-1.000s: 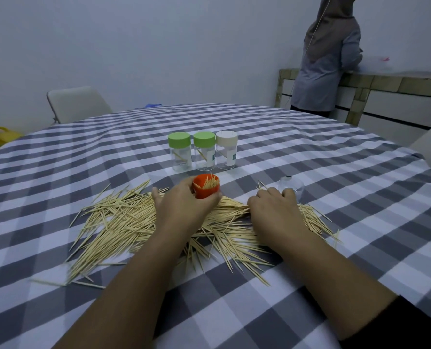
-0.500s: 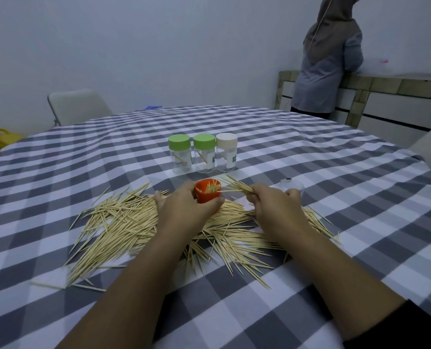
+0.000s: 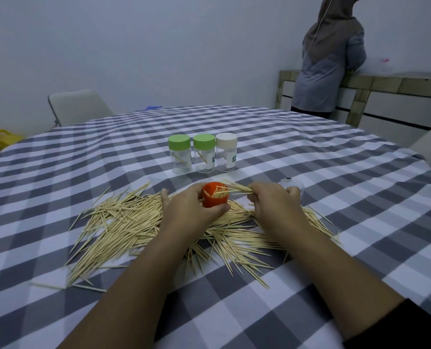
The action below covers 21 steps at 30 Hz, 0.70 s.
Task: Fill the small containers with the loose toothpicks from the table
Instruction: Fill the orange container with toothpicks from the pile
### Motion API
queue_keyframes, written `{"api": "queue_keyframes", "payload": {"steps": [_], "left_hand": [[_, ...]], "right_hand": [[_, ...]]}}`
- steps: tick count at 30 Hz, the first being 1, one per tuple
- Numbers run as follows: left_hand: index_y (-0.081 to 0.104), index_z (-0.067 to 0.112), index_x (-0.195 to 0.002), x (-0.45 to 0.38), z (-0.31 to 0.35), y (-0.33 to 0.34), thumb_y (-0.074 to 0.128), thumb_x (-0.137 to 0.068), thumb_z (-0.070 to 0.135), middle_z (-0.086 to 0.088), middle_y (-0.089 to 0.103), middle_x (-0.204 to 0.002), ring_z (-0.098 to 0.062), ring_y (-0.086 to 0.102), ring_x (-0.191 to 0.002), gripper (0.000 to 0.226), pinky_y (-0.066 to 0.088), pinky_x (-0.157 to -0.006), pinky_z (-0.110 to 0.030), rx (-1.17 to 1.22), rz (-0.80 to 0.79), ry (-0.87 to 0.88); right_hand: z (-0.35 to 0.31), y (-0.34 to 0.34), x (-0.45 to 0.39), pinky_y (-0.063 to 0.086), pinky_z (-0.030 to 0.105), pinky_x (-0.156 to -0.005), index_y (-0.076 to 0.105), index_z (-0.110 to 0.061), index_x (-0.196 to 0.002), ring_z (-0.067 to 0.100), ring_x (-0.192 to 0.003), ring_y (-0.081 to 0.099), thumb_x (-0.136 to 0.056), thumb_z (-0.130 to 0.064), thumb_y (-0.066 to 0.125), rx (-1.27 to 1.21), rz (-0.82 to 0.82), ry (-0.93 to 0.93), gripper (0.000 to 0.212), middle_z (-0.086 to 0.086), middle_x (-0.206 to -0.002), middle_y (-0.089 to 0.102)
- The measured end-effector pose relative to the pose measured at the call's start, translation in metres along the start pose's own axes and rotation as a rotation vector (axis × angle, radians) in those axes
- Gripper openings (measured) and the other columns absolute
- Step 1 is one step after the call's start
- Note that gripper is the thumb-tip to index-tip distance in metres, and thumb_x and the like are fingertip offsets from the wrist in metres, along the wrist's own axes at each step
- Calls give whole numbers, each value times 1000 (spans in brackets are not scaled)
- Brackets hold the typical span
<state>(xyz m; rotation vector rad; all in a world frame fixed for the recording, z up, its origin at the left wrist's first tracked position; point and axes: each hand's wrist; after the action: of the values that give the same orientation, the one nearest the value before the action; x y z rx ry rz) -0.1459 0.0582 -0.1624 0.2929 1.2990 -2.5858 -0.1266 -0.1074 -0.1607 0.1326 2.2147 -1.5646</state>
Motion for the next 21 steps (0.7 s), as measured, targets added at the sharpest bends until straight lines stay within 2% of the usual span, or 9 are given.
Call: {"api": "queue_keyframes", "payload": {"steps": [4, 8, 12, 14, 16, 18, 21], "left_hand": [[48, 33, -133, 1, 3, -2, 65, -78, 56, 9, 60, -128, -12, 46, -126, 62, -7, -118, -48, -21, 20, 1], [46, 33, -136, 3, 4, -2, 66, -78, 55, 9, 60, -128, -12, 45, -128, 65, -8, -118, -47, -32, 27, 8], [44, 35, -137, 3, 5, -2, 66, -78, 56, 10, 60, -127, -10, 46, -126, 67, -10, -117, -47, -66, 27, 39], [43, 37, -137, 3, 4, -1, 66, -78, 58, 12, 61, -126, -9, 47, -125, 67, -9, -117, -48, -102, 29, 69], [44, 37, -136, 3, 5, -1, 65, -77, 58, 12, 62, -124, -9, 48, -124, 66, -9, -116, -48, -127, 38, 97], [46, 37, -134, 3, 5, -1, 66, -78, 57, 12, 62, -122, -9, 48, -123, 63, -9, -115, -47, -136, 48, 118], [48, 38, -132, 4, 6, -1, 66, -78, 56, 12, 63, -120, -9, 48, -122, 60, -10, -115, -46, -127, 56, 132]], "right_hand": [[0, 1, 0, 15, 33, -74, 55, -30, -102, 16, -95, 46, -96, -14, 40, 100, 12, -32, 23, -10, -95, 56], [-1, 0, 4, 7, 32, -69, 51, -34, -119, 14, -107, 42, -95, -13, 40, 166, 57, -96, 34, -10, -110, 55], [-5, -6, 7, 13, 36, -84, 49, -33, -127, 16, -118, 38, -92, -12, 44, 225, 70, -123, 41, -8, -120, 53], [-7, -6, 10, 14, 39, -86, 58, -29, -120, 21, -114, 45, -83, -10, 57, 260, 118, -140, 41, -4, -113, 58], [-7, -3, 10, 18, 40, -85, 68, -24, -102, 26, -101, 55, -70, -5, 68, 262, 208, -155, 38, 0, -95, 64], [-5, 2, 9, 20, 42, -86, 70, -22, -93, 28, -96, 58, -68, -4, 65, 260, 283, -175, 31, 2, -88, 64], [-9, 4, 8, 21, 42, -88, 71, -21, -89, 27, -96, 59, -74, -10, 52, 261, 341, -207, 27, 1, -86, 65]]}}
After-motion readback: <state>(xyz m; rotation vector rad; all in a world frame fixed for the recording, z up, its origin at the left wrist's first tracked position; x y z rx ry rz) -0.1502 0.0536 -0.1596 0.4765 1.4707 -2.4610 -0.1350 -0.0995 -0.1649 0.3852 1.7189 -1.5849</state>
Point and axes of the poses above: each hand's wrist, its own x-axis away from the middle knuckle, its own y-axis out of the palm, z = x × y
